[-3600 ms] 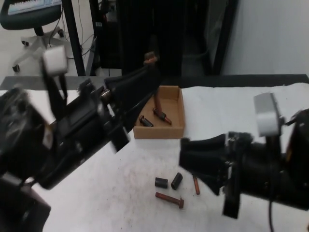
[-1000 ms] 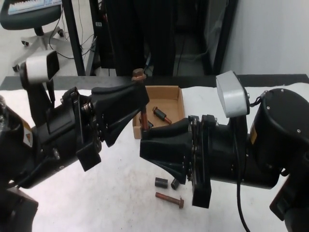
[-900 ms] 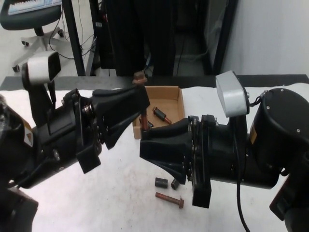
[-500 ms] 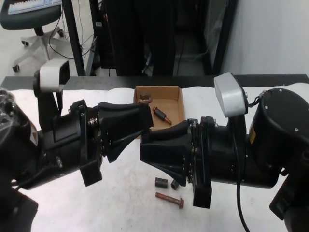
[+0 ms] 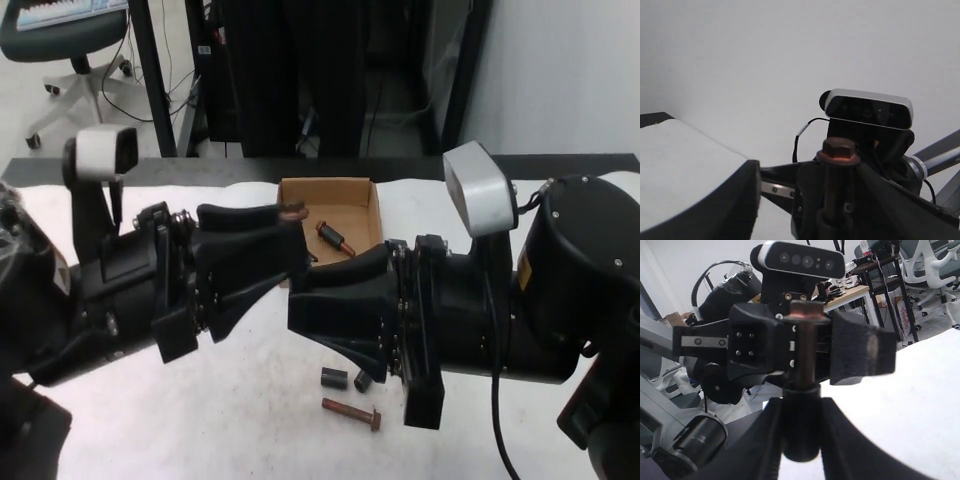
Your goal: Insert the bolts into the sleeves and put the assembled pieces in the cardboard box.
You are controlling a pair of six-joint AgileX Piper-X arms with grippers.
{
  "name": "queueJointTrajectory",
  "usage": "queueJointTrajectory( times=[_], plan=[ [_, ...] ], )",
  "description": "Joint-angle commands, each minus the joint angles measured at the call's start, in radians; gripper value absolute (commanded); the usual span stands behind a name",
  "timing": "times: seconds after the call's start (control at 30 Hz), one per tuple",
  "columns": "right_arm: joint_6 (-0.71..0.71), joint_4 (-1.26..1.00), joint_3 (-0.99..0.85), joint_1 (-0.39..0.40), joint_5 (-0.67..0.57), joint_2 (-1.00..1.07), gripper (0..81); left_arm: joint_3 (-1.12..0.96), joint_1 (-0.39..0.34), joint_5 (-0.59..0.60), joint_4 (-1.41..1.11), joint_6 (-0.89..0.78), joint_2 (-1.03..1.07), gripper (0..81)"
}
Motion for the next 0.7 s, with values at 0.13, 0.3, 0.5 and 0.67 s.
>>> queueJointTrajectory(
  times=[0.13,0.3,0.5,0.67],
  plan=[
    [-0.001,-0.007,-0.011,-0.002,-0.026,-0.005,0.8,-0.017,0.055,0.032,-0.131,-0.092,-0.009,50.9],
    [-0.001,-0.007,-0.011,-0.002,-0.020,-0.005,0.8,-0.020,0.057,0.068,-0.127,-0.098,-0.009,50.9],
    [-0.001,-0.007,-0.011,-0.002,-0.019,-0.005,0.8,-0.020,0.057,0.082,-0.127,-0.098,-0.009,50.9],
    [-0.006,-0.007,-0.011,-0.002,-0.019,-0.005,0.8,-0.020,0.057,0.110,-0.127,-0.102,-0.009,50.9]
  ],
)
